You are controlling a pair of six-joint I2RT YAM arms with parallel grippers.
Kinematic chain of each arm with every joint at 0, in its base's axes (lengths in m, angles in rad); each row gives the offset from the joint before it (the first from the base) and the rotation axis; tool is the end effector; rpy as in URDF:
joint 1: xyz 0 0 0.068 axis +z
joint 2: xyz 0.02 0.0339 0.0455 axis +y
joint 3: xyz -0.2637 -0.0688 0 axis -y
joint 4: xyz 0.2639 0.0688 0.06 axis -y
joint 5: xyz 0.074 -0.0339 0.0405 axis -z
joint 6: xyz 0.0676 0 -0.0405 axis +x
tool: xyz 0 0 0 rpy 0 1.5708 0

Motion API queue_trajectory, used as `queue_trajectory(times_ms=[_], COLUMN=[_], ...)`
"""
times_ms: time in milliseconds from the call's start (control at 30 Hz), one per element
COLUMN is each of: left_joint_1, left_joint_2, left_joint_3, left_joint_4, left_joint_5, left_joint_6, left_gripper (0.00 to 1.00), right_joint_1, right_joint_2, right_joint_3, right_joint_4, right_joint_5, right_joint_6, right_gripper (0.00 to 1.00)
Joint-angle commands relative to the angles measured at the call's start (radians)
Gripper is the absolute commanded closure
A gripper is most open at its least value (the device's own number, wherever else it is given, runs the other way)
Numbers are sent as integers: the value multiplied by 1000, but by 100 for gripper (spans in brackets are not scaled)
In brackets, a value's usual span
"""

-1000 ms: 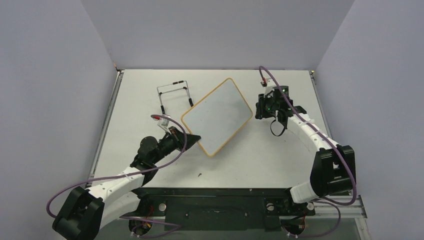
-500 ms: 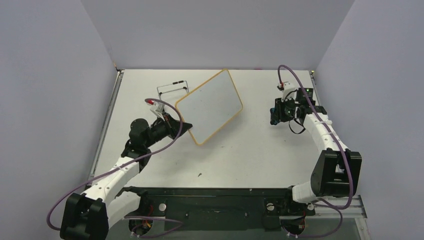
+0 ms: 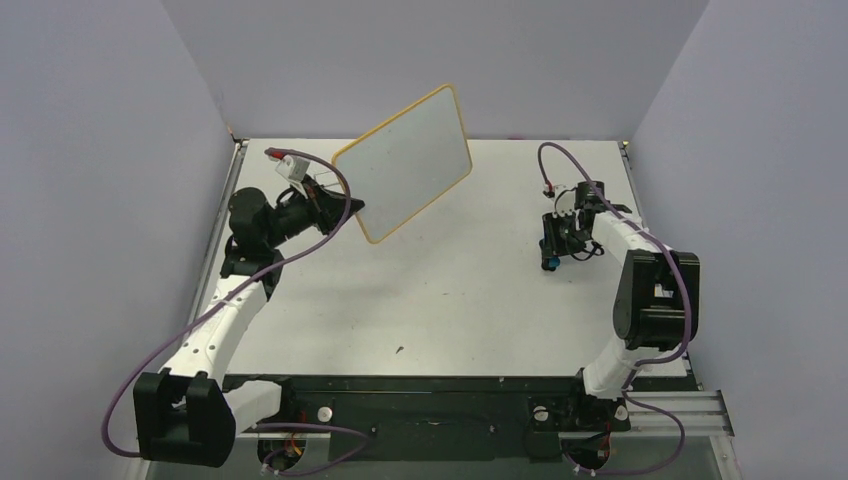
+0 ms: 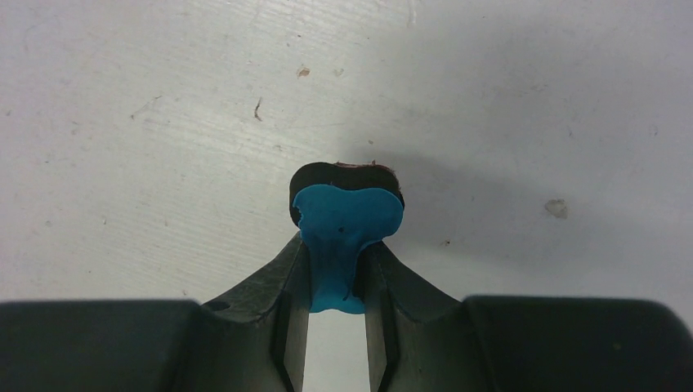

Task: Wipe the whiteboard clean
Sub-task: Place the whiteboard eraser at the center of the board.

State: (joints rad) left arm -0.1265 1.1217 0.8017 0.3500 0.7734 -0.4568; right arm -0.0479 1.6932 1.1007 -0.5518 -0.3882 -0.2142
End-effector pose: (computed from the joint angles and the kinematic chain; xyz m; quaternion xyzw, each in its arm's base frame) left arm 0.2889 -0.0843 0.3287 0.1609 0.6807 -0.4427 0.5611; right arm 0.3619 0.0083 0.1533 -0.1203 0.9523 0.1598 0.2305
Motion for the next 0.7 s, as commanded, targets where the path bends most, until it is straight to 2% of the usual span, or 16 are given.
queue_trajectory(times_ms=[0, 433, 500, 567, 600, 667], left_joint_1=[24, 48, 48, 48, 48, 49], left_joint_2=[20, -40, -51, -54, -52, -49], left_joint_3=[75, 3, -6, -8, -7, -1], left_joint_4=[92, 0, -9, -14, -18, -20], left_joint_5=[90, 55, 44, 38, 35, 33], left_joint_6=[66, 253, 268, 279, 281, 290], left_gripper=[100, 100, 100, 100, 100, 100], right_joint_1=[11, 34, 37, 41, 42, 42], right_joint_2=[27, 69, 69, 74, 75, 73], right_joint_3=[57, 72, 73, 75, 81, 95], right_joint_4=[-5, -32, -35, -42, -55, -80], right_joint_5=[70, 108, 109, 112, 113, 114], right_joint_6=[-7, -23, -25, -26, -29, -42], right_gripper=[100, 96, 91, 80, 68, 54])
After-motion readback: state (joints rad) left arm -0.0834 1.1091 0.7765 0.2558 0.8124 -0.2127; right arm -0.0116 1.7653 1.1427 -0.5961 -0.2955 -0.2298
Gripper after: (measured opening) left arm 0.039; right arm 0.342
